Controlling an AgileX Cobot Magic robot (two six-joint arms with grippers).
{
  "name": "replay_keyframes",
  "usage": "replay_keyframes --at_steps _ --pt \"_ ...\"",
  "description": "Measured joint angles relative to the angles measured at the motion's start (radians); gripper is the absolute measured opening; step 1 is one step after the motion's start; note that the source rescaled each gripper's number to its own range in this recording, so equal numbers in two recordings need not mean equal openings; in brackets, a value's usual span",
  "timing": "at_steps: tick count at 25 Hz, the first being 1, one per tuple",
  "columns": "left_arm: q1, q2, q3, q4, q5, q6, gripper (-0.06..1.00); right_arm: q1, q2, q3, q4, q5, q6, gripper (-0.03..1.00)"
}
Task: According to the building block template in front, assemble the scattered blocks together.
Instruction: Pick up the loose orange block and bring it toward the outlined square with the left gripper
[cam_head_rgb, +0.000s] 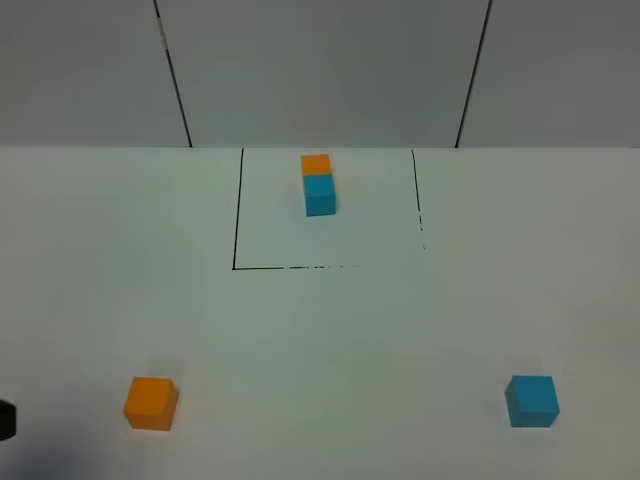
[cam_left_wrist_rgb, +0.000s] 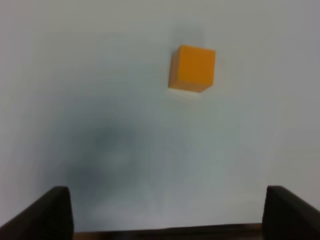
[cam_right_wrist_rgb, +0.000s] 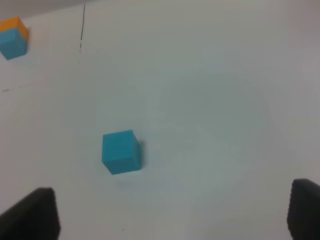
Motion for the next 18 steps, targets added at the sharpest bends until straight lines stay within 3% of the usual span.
replay_keyframes --at_steps 5,12,18 --pt "0.000 0.241 -0.083 -0.051 0.002 0.079 0.62 0.000 0.000 0.000 0.000 0.000 0.000 0.82" --pt "-0.010 0.393 -0.114 -0.054 -0.030 0.070 0.62 0.000 0.000 0.000 0.000 0.000 0.000 0.82" --pt "-0.147 0.457 -0.123 0.035 -0.091 -0.038 0.62 0.000 0.000 0.000 0.000 0.000 0.000 0.82"
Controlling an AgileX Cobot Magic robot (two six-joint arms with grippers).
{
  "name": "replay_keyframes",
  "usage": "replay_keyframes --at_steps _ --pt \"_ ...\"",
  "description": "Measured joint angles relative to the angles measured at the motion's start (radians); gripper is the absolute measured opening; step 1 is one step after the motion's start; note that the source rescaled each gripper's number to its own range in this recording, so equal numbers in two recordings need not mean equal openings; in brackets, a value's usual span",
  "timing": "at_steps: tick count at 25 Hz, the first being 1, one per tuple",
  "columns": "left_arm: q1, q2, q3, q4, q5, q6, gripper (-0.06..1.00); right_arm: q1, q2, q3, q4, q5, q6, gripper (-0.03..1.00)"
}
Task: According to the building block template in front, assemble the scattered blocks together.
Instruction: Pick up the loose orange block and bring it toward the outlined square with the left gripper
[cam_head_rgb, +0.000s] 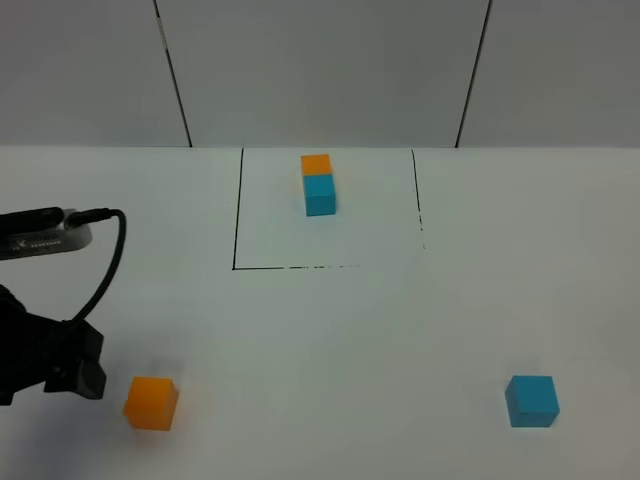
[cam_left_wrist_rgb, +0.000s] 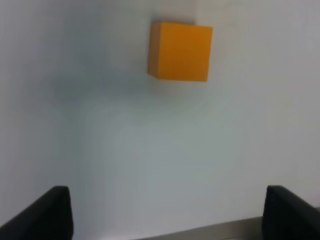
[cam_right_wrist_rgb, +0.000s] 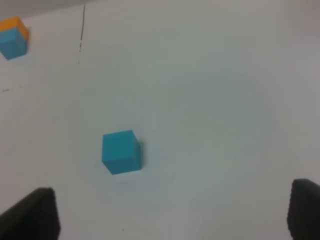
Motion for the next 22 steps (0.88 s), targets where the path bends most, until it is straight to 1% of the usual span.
replay_keyframes --at_steps 3,7,13,17,20,22 --pt "-0.060 0.034 -0.001 0.068 -0.030 -0.062 0.62 0.000 0.000 0.000 0.000 0.000 0.000 0.82" --pt "-0.108 0.092 -0.001 0.083 -0.056 -0.083 0.62 0.000 0.000 0.000 0.000 0.000 0.000 0.82" --pt "-0.116 0.193 -0.001 0.085 -0.113 -0.123 0.62 0.000 0.000 0.000 0.000 0.000 0.000 0.82" --pt "-0.116 0.239 -0.001 0.085 -0.153 -0.126 0.62 0.000 0.000 0.000 0.000 0.000 0.000 0.82" --pt "-0.116 0.265 -0.001 0.083 -0.207 -0.126 0.62 0.000 0.000 0.000 0.000 0.000 0.000 0.82" --pt "-0.116 0.286 -0.001 0.082 -0.221 -0.126 0.62 0.000 0.000 0.000 0.000 0.000 0.000 0.82"
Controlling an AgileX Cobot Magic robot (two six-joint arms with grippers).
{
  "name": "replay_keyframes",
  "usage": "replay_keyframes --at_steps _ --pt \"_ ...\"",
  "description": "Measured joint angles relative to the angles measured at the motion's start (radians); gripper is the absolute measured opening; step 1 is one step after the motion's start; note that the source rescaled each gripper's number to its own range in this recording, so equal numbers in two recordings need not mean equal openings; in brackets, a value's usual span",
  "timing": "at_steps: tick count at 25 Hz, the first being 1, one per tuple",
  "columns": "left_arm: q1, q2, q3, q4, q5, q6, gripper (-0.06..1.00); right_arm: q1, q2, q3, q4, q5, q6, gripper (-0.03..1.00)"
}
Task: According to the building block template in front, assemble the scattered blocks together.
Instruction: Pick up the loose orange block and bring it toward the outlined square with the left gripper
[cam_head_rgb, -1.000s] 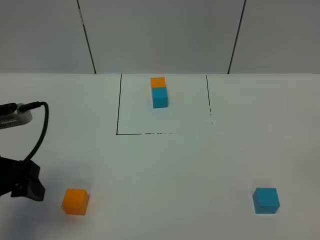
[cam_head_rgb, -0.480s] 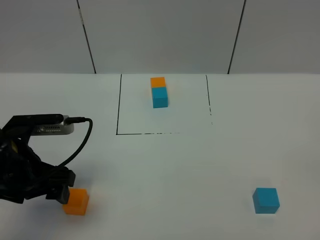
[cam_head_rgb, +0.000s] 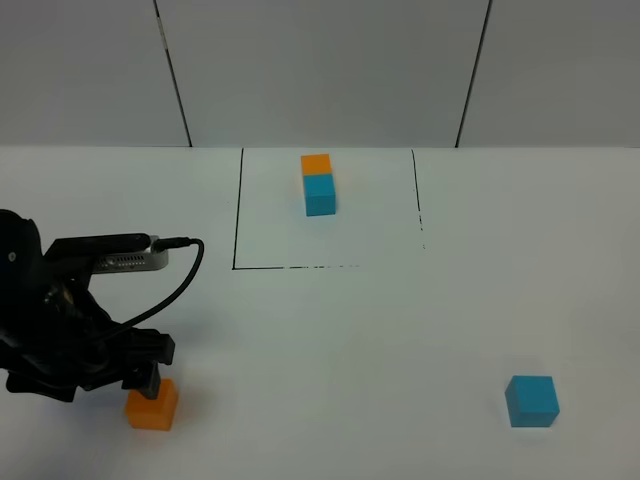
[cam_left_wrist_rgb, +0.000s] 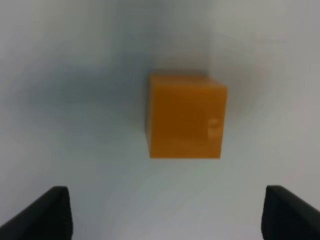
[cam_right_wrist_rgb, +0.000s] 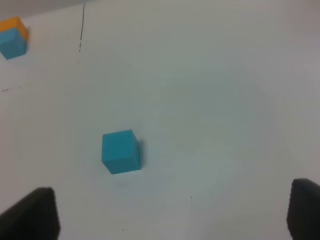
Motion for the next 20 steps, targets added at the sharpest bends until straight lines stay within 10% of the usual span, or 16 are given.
replay_keyframes --at_steps 20 --pt "-0.067 0.193 -0.065 0.025 -0.095 -0.004 0.62 0.000 0.000 0.000 0.000 0.000 0.000 0.82"
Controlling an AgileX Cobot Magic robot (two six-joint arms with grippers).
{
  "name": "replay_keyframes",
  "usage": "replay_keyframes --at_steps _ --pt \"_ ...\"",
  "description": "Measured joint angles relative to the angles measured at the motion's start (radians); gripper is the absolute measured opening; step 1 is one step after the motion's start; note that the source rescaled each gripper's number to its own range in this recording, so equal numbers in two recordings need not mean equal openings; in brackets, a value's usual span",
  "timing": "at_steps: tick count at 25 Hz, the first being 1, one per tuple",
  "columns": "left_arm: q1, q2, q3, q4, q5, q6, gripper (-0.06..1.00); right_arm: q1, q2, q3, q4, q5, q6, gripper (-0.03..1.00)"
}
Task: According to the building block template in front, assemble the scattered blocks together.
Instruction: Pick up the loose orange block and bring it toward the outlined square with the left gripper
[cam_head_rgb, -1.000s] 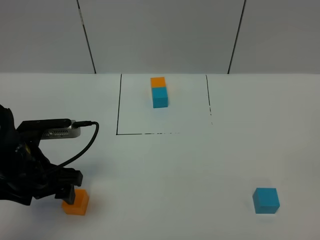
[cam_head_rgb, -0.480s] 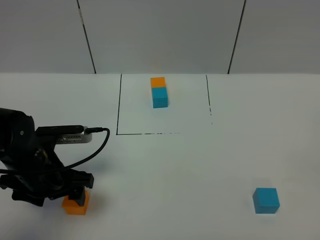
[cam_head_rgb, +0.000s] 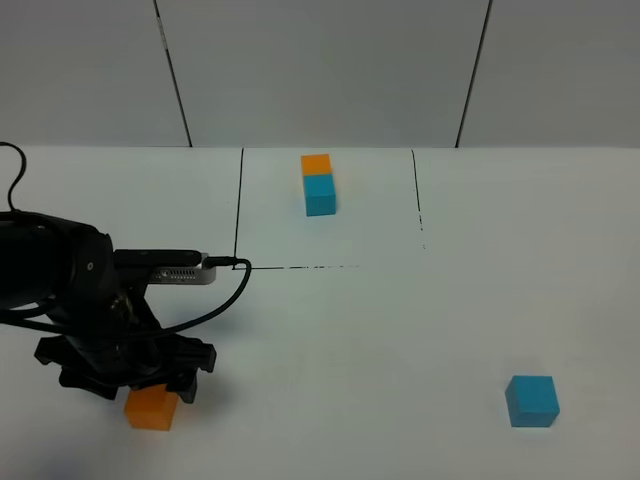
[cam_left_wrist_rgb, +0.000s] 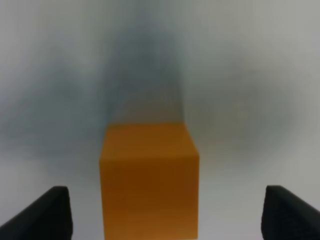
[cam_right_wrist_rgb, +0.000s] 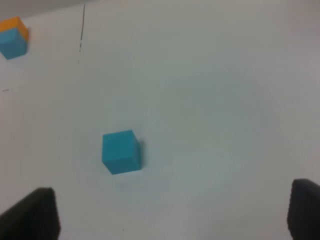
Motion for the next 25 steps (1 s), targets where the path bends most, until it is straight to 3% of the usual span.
replay_keyframes --at_steps 20,25 --pt "0.000 0.133 -0.014 -0.014 -0.060 -0.007 0.62 0.000 0.000 0.000 0.000 0.000 0.000 0.82" --pt "0.000 0.133 -0.014 -0.047 -0.057 -0.007 0.51 0.000 0.000 0.000 0.000 0.000 0.000 0.82"
